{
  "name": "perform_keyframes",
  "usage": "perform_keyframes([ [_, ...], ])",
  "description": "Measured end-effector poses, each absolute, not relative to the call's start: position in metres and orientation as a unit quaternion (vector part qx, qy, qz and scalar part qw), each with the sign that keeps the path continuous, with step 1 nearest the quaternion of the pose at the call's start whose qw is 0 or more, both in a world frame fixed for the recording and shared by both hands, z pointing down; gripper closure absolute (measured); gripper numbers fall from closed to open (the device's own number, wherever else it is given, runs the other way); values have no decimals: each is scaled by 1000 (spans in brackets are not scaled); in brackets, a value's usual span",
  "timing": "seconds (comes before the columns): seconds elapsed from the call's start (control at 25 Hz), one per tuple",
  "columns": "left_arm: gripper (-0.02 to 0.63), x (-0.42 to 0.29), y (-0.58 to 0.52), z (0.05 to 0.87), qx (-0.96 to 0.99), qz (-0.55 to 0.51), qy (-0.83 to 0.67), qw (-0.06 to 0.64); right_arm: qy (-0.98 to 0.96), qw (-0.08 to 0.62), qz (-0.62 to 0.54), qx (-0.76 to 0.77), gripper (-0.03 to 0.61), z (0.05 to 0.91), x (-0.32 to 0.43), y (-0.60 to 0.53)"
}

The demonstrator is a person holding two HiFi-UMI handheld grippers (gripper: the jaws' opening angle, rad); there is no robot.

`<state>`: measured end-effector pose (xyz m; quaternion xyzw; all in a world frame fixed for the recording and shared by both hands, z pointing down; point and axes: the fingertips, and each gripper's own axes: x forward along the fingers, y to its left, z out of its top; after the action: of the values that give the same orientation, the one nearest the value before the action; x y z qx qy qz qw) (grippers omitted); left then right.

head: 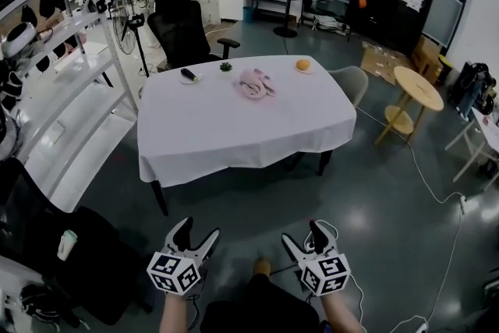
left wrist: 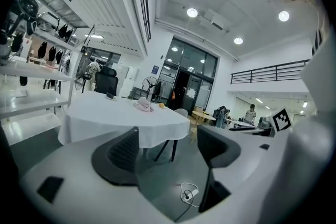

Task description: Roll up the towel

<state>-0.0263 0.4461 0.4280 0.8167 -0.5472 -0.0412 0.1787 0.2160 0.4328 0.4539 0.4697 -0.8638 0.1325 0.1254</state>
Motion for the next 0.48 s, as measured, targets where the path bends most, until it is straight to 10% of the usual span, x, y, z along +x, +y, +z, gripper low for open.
perform_keyframes([
  [0.48,252,-7,330,413,809,-46,-562,167,-869,126,124,462,221,444,241,304],
])
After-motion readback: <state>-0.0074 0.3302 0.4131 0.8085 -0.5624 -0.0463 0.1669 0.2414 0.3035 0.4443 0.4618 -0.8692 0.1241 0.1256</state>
